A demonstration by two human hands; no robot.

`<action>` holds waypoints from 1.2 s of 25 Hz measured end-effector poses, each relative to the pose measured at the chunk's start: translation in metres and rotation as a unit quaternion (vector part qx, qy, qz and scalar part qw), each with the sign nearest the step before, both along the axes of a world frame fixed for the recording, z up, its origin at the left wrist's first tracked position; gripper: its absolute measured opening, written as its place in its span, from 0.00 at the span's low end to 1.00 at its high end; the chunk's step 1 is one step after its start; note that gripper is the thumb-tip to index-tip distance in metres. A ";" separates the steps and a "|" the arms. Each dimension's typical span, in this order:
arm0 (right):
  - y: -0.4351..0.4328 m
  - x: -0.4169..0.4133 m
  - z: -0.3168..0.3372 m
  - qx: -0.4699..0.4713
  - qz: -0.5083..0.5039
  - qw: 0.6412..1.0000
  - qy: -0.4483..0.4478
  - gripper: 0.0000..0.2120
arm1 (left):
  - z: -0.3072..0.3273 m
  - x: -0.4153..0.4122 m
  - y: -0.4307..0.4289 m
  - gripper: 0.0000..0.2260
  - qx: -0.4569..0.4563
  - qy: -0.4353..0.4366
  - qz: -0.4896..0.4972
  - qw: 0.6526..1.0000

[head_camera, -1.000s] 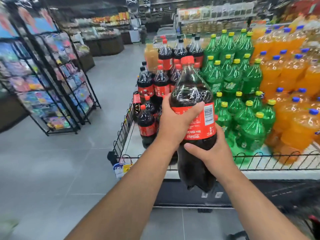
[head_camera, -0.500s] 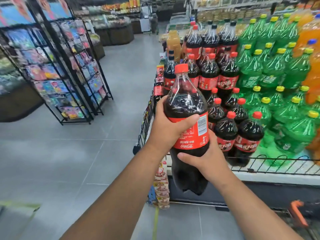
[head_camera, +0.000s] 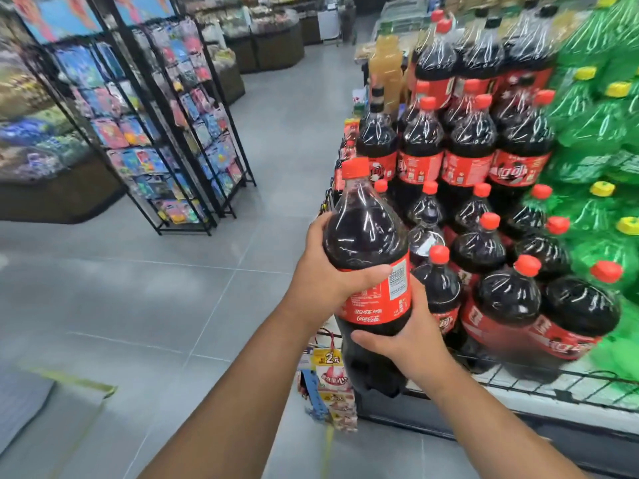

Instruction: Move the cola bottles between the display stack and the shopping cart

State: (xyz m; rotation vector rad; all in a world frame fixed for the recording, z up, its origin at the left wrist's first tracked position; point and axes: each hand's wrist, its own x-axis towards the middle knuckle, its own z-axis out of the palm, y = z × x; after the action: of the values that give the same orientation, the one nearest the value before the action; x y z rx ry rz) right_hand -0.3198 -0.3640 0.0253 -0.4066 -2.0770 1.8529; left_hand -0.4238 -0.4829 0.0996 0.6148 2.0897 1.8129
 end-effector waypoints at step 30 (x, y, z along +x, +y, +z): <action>0.006 -0.104 -0.108 0.004 -0.193 0.978 -0.076 0.52 | -0.113 -0.131 0.039 0.47 -0.125 0.050 -0.220 0.966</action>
State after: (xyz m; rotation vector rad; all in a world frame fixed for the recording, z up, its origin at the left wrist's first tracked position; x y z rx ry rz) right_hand -0.4236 -0.3580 -0.0827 -0.9026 -1.9261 1.6231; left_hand -0.5550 -0.4444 -0.0130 1.0197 1.9956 1.2757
